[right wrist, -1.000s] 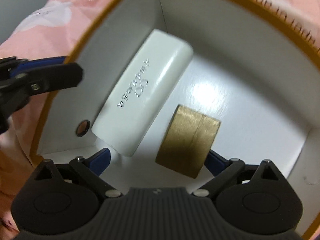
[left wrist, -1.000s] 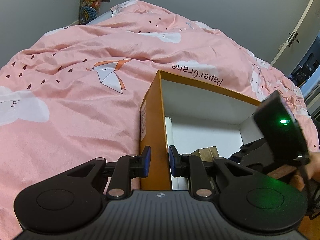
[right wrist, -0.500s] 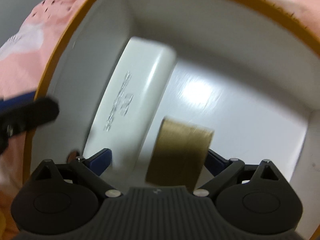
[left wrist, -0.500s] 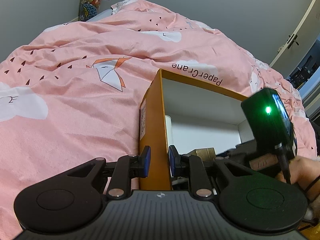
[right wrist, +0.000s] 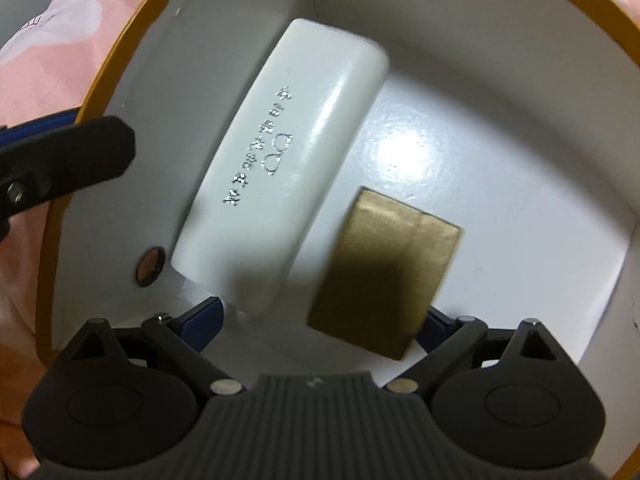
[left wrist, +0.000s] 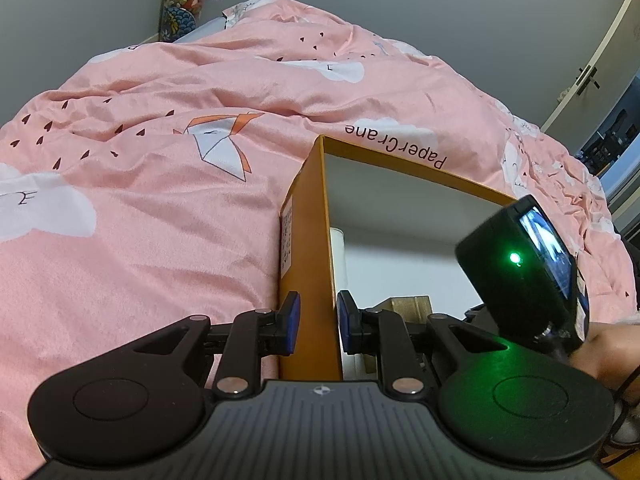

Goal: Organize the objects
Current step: 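Lower the gold box into the orange box beside the white box, right gripper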

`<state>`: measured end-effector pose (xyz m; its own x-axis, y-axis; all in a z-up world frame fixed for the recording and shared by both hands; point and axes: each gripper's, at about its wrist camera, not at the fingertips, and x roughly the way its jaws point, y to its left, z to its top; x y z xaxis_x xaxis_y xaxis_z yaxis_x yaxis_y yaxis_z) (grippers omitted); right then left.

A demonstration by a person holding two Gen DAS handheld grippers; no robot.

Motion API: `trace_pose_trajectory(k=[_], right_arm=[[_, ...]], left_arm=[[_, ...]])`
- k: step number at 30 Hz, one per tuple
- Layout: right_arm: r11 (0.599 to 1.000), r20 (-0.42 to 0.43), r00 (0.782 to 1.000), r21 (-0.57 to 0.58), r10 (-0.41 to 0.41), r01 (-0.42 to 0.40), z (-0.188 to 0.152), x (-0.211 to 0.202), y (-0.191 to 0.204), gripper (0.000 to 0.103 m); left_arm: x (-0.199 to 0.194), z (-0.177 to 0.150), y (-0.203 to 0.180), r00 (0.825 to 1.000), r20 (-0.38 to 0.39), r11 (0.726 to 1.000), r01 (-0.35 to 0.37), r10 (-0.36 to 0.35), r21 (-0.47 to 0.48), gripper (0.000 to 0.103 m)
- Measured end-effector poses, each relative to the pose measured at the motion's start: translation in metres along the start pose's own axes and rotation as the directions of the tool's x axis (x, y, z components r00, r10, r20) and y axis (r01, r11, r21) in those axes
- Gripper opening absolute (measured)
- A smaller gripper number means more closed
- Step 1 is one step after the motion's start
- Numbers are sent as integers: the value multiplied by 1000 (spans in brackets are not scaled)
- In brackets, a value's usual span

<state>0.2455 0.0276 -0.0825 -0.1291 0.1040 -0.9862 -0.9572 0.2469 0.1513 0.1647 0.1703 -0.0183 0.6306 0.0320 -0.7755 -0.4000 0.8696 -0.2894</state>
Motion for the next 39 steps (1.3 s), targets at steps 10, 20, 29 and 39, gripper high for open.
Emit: trace_pose_trajectory(k=[10, 20, 29, 39], right_arm=[[1000, 90, 996, 0, -26, 26, -1, -14, -8, 77], [1000, 187, 982, 11, 23, -25, -10, -63, -34, 73], [966, 84, 995, -255, 50, -27, -20, -44, 9, 53], [758, -94, 989, -635, 111, -145, -21, -44, 26, 47]], left_arm=[[0, -2, -1, 1000, 2, 1000, 7, -7, -5, 23], [0, -2, -2, 1000, -3, 1000, 12, -12, -5, 23], [2, -5, -3, 1000, -21, 1000, 4, -4, -11, 22], [4, -8, -6, 1000, -23, 1000, 5, -5, -11, 22]])
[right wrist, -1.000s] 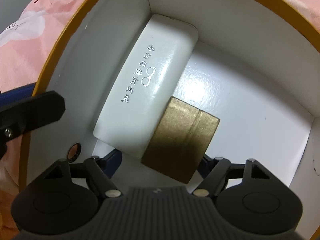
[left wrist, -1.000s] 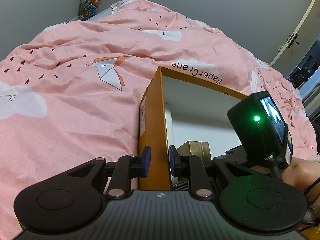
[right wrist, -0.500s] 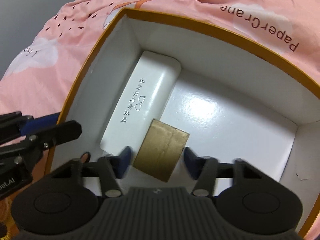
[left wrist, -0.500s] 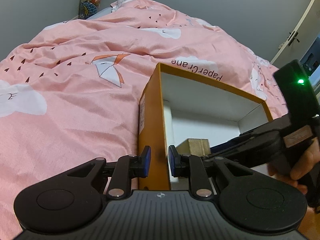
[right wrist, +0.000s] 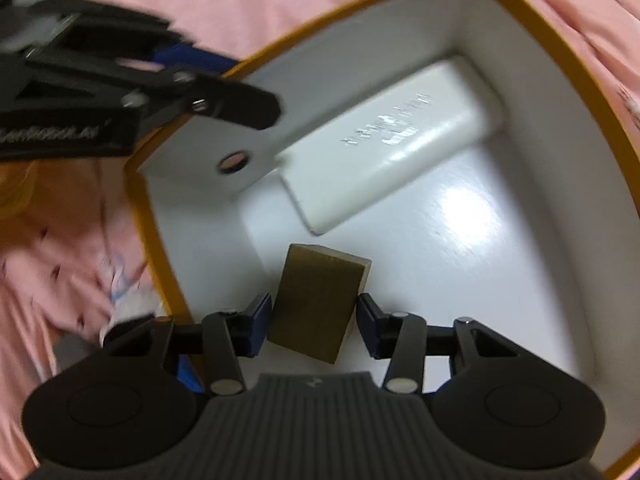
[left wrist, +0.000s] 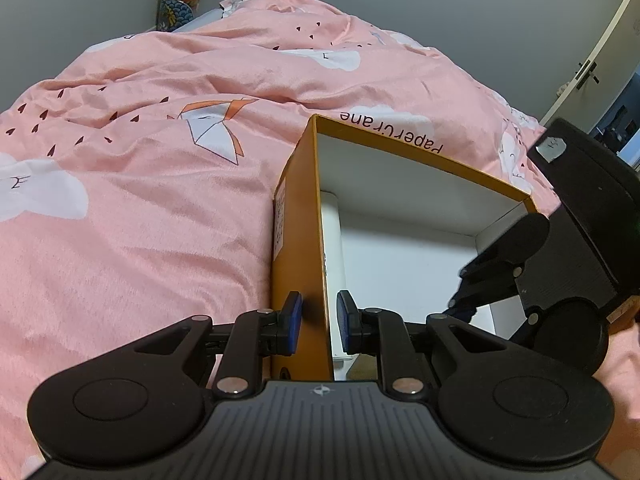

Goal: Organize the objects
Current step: 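Lower the gold box into the orange box beside the white box, right gripper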

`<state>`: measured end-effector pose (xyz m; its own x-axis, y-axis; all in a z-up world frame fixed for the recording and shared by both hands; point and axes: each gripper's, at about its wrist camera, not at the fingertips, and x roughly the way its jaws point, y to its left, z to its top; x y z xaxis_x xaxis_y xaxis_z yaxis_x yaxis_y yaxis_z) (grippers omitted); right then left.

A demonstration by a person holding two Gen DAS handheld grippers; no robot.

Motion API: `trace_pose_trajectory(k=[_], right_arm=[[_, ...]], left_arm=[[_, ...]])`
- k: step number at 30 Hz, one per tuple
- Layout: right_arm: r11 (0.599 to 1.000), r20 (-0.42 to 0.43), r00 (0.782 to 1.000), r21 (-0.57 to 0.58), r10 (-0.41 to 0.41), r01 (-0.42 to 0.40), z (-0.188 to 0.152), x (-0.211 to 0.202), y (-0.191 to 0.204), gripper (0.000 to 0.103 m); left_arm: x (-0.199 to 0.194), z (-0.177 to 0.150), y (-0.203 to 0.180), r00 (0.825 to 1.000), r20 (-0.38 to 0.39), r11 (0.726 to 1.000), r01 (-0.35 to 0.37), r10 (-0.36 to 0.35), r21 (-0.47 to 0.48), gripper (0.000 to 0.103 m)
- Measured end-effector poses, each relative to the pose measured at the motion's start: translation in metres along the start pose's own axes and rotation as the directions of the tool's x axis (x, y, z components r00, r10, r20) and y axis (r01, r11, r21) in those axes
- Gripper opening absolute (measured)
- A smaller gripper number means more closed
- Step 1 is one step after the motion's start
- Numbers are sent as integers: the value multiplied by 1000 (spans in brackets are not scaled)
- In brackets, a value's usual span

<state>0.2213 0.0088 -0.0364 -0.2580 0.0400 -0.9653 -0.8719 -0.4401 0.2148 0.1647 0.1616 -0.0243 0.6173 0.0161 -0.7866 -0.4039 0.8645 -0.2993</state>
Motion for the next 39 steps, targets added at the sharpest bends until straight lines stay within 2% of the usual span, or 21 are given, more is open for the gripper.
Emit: trace_pose_trajectory(k=[2, 5, 11, 16, 17, 19, 20, 21, 22, 24, 26, 27, 31, 35, 39], right_arm=[[997, 4, 1000, -66, 27, -27, 6, 2, 2, 45], [990, 6, 998, -128, 58, -57, 11, 3, 7, 47], [992, 40, 996, -102, 79, -74, 9, -2, 2, 47], [993, 121, 985, 2, 121, -122, -4, -33, -11, 42], [986, 156, 976, 41, 151, -159, -5, -39, -18, 37], [968, 240, 951, 111, 194, -226, -4, -49, -32, 35], [960, 288, 938, 146, 192, -241, -4, -55, -39, 33], [955, 314, 934, 184, 169, -234, -3, -58, -45, 28], [951, 318, 939, 229, 130, -209, -3, -59, -51, 25], [952, 257, 966, 290, 18, -95, 0, -54, -56, 13], [957, 190, 981, 290, -41, -16, 1, -37, -57, 12], [958, 166, 985, 286, -45, -5, 3, -22, -56, 12], [966, 144, 990, 255, 2, -39, 3, 0, -53, 12], [975, 141, 988, 205, 57, -85, 0, 3, -50, 9], [978, 152, 987, 191, 59, -88, 2, 2, -49, 9]], left_arm=[[0, 0, 0, 1000, 0, 1000, 0, 0, 1, 22], [0, 0, 0, 1000, -2, 1000, 1, -1, -3, 22], [-1, 0, 3, 1000, 0, 1000, 11, -11, -12, 22], [-2, 0, 2, 1000, -2, 1000, 11, -11, -13, 22], [-3, 0, 2, 1000, 0, 1000, 12, -12, -12, 22], [-5, 0, 3, 1000, 2, 1000, 15, -15, -16, 22], [-5, 0, 3, 1000, 4, 1000, 15, -15, -17, 22], [-5, 0, 3, 1000, 7, 1000, 13, -13, -17, 22], [-5, 0, 4, 1000, 8, 1000, 13, -12, -18, 22], [-4, 0, 3, 1000, 7, 1000, 17, -17, -18, 22], [-3, 0, 2, 1000, 6, 1000, 19, -19, -15, 22], [-3, 0, 2, 1000, 7, 1000, 18, -18, -14, 22], [-2, -1, 4, 1000, 4, 1000, 18, -18, -22, 22], [-2, -1, 4, 1000, 4, 1000, 19, -19, -21, 22], [-2, -1, 3, 1000, 4, 1000, 19, -19, -21, 22]])
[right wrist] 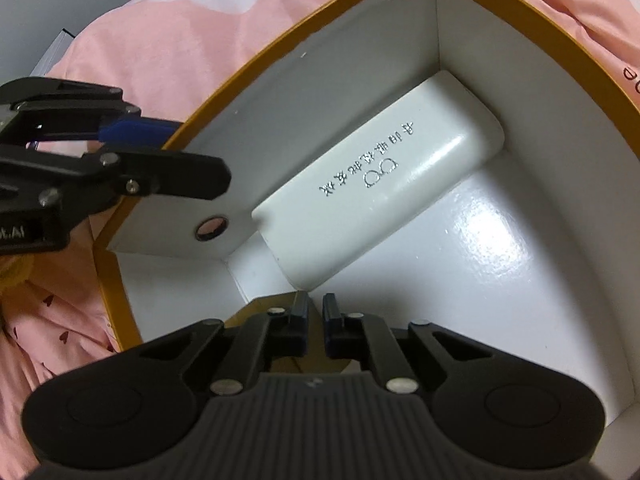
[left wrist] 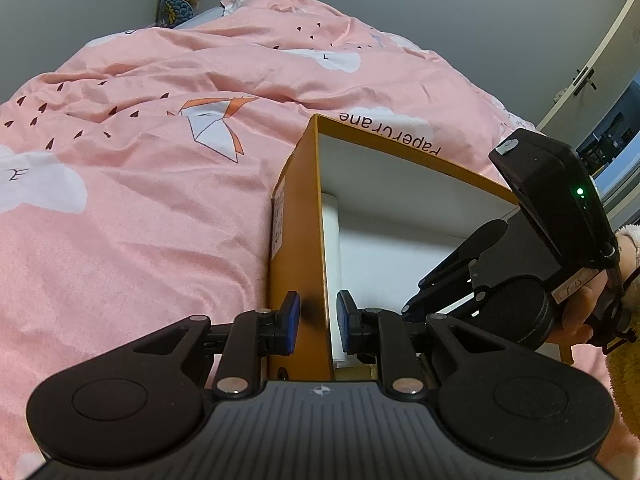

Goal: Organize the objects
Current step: 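Lower the gold box into the orange box beside the white box, right gripper, then open the right gripper and withdraw it from the orange box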

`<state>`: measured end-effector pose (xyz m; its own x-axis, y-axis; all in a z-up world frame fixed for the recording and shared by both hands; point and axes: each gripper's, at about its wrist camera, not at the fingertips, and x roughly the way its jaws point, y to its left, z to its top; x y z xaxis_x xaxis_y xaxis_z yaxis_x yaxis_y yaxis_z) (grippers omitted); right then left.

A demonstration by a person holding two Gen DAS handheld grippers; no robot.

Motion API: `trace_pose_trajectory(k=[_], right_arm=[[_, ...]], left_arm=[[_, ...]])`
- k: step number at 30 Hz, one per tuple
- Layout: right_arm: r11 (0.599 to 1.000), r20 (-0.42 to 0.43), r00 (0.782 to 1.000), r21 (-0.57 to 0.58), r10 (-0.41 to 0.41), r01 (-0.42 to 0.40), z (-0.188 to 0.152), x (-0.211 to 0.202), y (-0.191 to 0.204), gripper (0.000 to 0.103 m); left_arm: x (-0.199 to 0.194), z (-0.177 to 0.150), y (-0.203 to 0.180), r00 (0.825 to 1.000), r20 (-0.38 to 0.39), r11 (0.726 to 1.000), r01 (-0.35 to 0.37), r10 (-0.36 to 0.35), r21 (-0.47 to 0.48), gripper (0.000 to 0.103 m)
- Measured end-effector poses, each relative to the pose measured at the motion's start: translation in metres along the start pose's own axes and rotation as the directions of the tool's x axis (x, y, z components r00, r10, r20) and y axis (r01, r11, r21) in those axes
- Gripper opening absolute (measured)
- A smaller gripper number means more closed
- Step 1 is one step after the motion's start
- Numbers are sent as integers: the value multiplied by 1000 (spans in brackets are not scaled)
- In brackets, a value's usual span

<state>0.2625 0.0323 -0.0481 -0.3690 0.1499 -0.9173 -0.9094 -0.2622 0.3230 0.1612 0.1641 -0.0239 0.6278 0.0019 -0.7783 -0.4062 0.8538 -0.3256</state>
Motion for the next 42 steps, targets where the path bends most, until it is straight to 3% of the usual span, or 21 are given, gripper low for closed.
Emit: trace_pose_trajectory(k=[3, 7, 13, 18, 31, 36, 42], right_arm=[[1000, 5, 1000, 27, -15, 15, -2, -4, -4, 10], [987, 50, 992, 123, -112, 105, -14, -20, -17, 12], [951, -43, 979, 230, -201, 205, -49, -22, -27, 12], [966, -42, 988, 208, -150, 155, -58, -18, -12, 12], [984, 27, 997, 166, -71, 65, -24, -10, 2, 11], [979, 25, 996, 184, -88, 82, -24, -11, -3, 11], [960, 104, 980, 242, -167, 138, -39, -39, -2, 11]], left_arm=[[0, 0, 0, 1000, 2, 1000, 0, 0, -1, 22], [0, -1, 0, 1000, 5, 1000, 4, -4, 0, 22], [-1, -6, -4, 1000, 21, 1000, -13, 13, 15, 22], [-1, -8, -9, 999, 32, 999, -38, 37, 36, 22], [-2, -9, -9, 999, 34, 999, -35, 33, 34, 22], [-3, -9, -9, 999, 43, 999, -32, 30, 40, 22], [-23, -9, -21, 989, 142, 995, -63, 51, 82, 22]])
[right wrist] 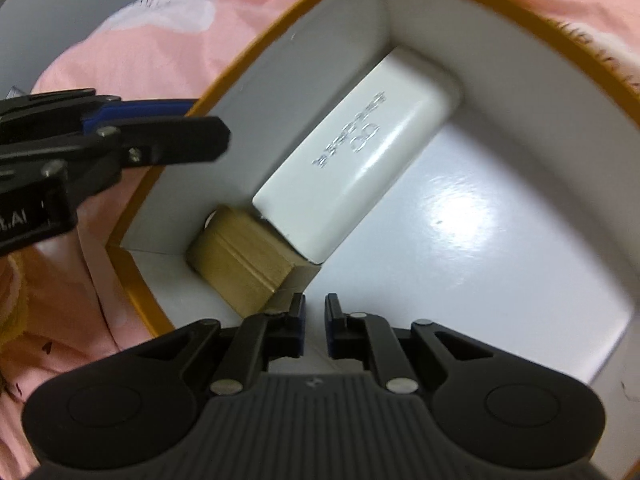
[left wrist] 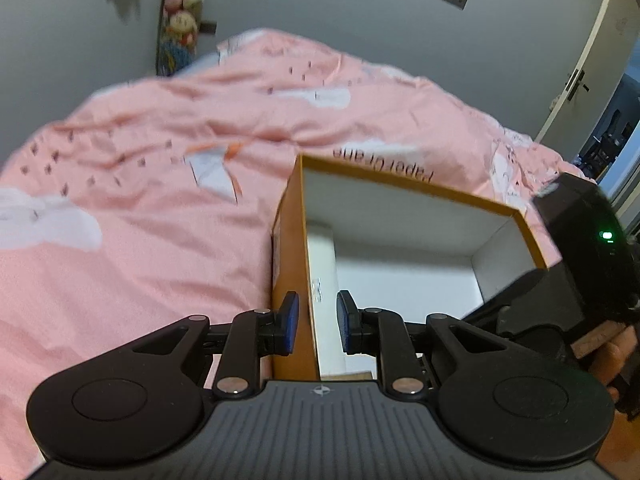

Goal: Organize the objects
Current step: 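Open the right gripper and withdraw it from the orange box, then move the left gripper to the dark grey case and grasp it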

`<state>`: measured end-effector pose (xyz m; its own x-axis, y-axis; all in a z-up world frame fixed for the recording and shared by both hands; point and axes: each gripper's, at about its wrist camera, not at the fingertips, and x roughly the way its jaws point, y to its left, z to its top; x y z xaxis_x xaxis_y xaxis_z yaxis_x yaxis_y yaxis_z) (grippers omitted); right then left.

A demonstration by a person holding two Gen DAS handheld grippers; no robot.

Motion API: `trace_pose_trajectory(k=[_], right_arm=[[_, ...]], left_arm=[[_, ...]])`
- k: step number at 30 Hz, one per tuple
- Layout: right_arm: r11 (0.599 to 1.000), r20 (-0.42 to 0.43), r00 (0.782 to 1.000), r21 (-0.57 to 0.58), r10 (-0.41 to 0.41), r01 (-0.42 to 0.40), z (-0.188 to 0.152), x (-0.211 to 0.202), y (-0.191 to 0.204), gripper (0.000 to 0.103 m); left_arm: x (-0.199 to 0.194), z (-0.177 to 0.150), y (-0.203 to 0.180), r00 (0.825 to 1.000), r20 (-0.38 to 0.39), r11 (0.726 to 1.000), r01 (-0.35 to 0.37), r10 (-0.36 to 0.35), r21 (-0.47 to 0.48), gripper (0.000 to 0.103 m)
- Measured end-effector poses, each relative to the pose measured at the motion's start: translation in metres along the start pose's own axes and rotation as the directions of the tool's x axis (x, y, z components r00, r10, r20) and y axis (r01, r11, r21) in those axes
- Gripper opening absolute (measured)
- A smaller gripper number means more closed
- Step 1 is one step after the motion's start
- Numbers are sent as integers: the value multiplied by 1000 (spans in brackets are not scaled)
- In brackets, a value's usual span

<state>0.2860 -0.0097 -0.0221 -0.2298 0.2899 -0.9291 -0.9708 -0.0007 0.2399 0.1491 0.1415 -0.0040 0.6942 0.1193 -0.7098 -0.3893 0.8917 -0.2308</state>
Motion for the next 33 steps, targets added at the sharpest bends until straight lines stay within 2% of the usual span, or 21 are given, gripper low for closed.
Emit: trace_pose_trajectory(k=[2, 4, 6, 9, 10, 12, 14, 15, 19, 21, 23, 26, 29, 33], right_arm=[[999, 59, 998, 30, -38, 37, -7, -15, 2, 12], [996, 129, 989, 58, -74, 67, -28, -33, 15, 13], [991, 207, 970, 83, -124, 109, -43, -49, 34, 28], [979, 331, 922, 109, -199, 172, -72, -70, 55, 34], [975, 360, 907, 124, -216, 183, -64, -55, 72, 36], [971, 417, 880, 160, -229, 177, -81, -65, 84, 44], [967, 450, 862, 200, -232, 155, -94, -79, 91, 51], [966, 460, 858, 218, -228, 140, -102, -77, 93, 55], [949, 451, 862, 301, -230, 96, -131, -62, 100, 58], [937, 438, 861, 330, -260, 116, -148, -57, 105, 58], [922, 433, 848, 356, -306, 150, -163, -53, 111, 58], [907, 440, 833, 388, -337, 162, -182, -49, 120, 58], [902, 438, 832, 402, -341, 157, -193, -44, 125, 58], [892, 429, 831, 422, -356, 164, -202, -40, 131, 58]], left_arm=[[-8, 1, -4, 1000, 24, 1000, -5, 5, 9, 22], [-18, 0, -9, 999, 44, 1000, 5, -5, 19, 22], [-29, -2, -14, 998, 64, 999, 19, -21, 32, 22], [-45, -9, -21, 995, 83, 998, 43, -47, 50, 22], [-50, -13, -24, 995, 84, 997, 55, -60, 57, 22], [-58, -20, -28, 992, 82, 994, 88, -93, 69, 22], [-63, -29, -32, 990, 67, 990, 117, -123, 81, 22], [-64, -34, -34, 989, 52, 987, 130, -135, 92, 22], [-58, -60, -41, 991, -47, 986, 129, -124, 110, 22], [-55, -70, -40, 987, -91, 986, 139, -130, 96, 22], [-54, -79, -37, 982, -128, 985, 153, -142, 78, 22], [-55, -90, -36, 980, -165, 985, 134, -115, 106, 22], [-60, -98, -34, 979, -183, 986, 117, -94, 119, 23], [-69, -107, -25, 974, -188, 989, 136, -125, 49, 23]])
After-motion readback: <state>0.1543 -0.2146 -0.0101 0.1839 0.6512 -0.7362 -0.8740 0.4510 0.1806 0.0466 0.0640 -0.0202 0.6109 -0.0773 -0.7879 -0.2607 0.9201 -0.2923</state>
